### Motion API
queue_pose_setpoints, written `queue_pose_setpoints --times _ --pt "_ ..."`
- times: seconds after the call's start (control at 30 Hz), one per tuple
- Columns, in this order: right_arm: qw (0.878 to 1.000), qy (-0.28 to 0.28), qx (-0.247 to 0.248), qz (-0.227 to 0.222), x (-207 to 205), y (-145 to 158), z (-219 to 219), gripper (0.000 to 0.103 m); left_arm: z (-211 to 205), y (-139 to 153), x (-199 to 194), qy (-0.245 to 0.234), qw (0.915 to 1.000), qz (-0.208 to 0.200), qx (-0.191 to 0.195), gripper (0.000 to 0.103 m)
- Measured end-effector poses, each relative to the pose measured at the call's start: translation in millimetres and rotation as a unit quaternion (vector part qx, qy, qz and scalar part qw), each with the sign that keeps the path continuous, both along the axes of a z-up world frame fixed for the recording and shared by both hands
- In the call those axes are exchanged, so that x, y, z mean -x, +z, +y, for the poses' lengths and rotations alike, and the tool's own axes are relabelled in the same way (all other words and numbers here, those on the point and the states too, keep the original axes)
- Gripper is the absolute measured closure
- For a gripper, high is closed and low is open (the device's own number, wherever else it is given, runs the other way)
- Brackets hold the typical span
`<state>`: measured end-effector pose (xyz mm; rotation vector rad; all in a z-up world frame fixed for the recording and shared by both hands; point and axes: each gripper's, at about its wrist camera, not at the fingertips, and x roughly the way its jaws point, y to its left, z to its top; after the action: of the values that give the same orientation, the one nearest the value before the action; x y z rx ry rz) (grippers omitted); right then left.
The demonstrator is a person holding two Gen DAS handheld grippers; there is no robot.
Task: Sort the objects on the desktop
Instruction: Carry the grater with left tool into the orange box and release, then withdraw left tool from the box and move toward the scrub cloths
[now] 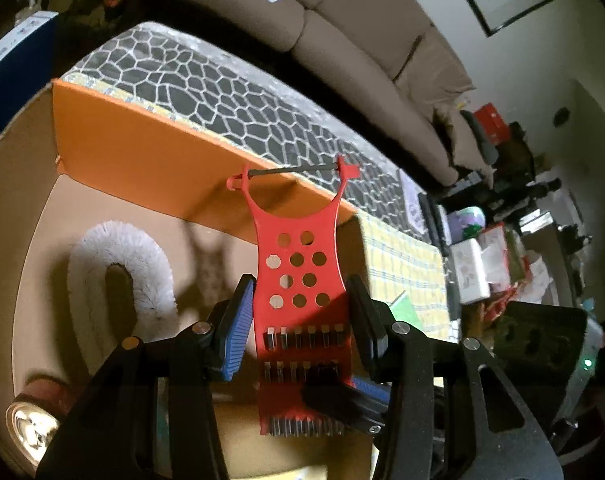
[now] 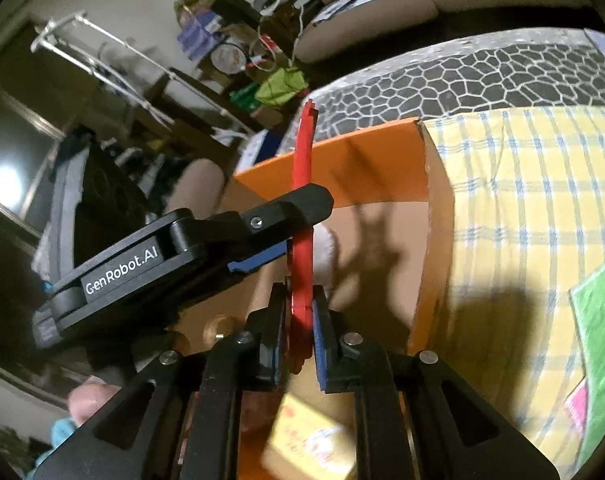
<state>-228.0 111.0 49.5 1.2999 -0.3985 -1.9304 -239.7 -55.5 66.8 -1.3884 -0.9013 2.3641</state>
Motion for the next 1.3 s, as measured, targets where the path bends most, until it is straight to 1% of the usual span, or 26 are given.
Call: queue_pose_setpoints --times 0.1,0.17,0.27,0.3,0.37,0.47,0.5,0.57,0.7,0.73,0.8,0.83,0.87,0.93,1.1,1.2,1.27,1.3 --pt "0.999 0.004 -0.048 0.019 1 -6 -8 0.088 1 -10 3 -0.001 0.9999 -0.007 0.009 0.06" --pt "0.996 -0.001 -0.079 0.04 -3 -5 -13 0.087 3 -13 4 -0.001 0.9997 -0.01 0.02 0.06" --pt "0.992 -0.014 -0.108 0.061 -8 -1 -14 0.073 4 -19 5 -0.003 0.9993 -0.023 0.031 0.06" --pt "0.992 -0.016 -0.111 0.065 -9 0 -13 0.068 6 -21 6 -0.008 0.9988 -0.03 0.038 0.06" --pt "0.99 -0.022 -0.117 0.07 -13 3 -8 0.068 10 -27 6 -0.019 0.9973 -0.043 0.056 0.06" --pt "0.991 -0.029 -0.117 0.063 -16 6 -2 0.069 16 -28 6 -0.029 0.9947 -0.055 0.082 0.06" --pt "0.991 -0.032 -0.114 0.065 -18 8 0 0.067 18 -29 5 -0.032 0.9938 -0.059 0.088 0.06" --pt "0.989 -0.037 -0.128 0.068 -21 9 3 0.065 23 -27 5 -0.037 0.9932 -0.059 0.093 0.06" --pt "0.991 -0.044 -0.111 0.065 -28 17 14 0.065 33 -26 5 -0.046 0.9923 -0.058 0.099 0.06" --pt "0.991 -0.046 -0.111 0.066 -30 20 16 0.055 35 -26 6 -0.047 0.992 -0.059 0.1 0.06" --pt "0.984 -0.059 -0.144 0.084 -32 28 22 0.044 41 -29 8 -0.051 0.9905 -0.068 0.108 0.061" --pt "0.981 -0.063 -0.159 0.096 -35 31 24 0.044 42 -30 8 -0.049 0.9896 -0.072 0.115 0.059" --pt "0.978 -0.065 -0.169 0.104 -37 34 27 0.044 44 -31 7 -0.048 0.9889 -0.074 0.119 0.051" --pt "0.976 -0.073 -0.176 0.107 -39 36 34 0.044 44 -29 5 -0.047 0.9899 -0.071 0.114 0.04" --pt "0.975 -0.087 -0.178 0.104 -41 36 52 0.044 38 -15 -2 -0.036 0.9922 -0.059 0.104 0.038" --pt "0.975 -0.089 -0.178 0.099 -43 35 55 0.043 33 -2 -11 -0.034 0.9929 -0.049 0.103 0.031" --pt "0.975 -0.088 -0.179 0.101 -45 36 56 0.038 29 8 -19 -0.034 0.9925 -0.04 0.11 0.026" --pt "0.974 -0.087 -0.18 0.103 -46 37 56 0.033 28 12 -23 -0.035 0.9921 -0.036 0.115 0.025"
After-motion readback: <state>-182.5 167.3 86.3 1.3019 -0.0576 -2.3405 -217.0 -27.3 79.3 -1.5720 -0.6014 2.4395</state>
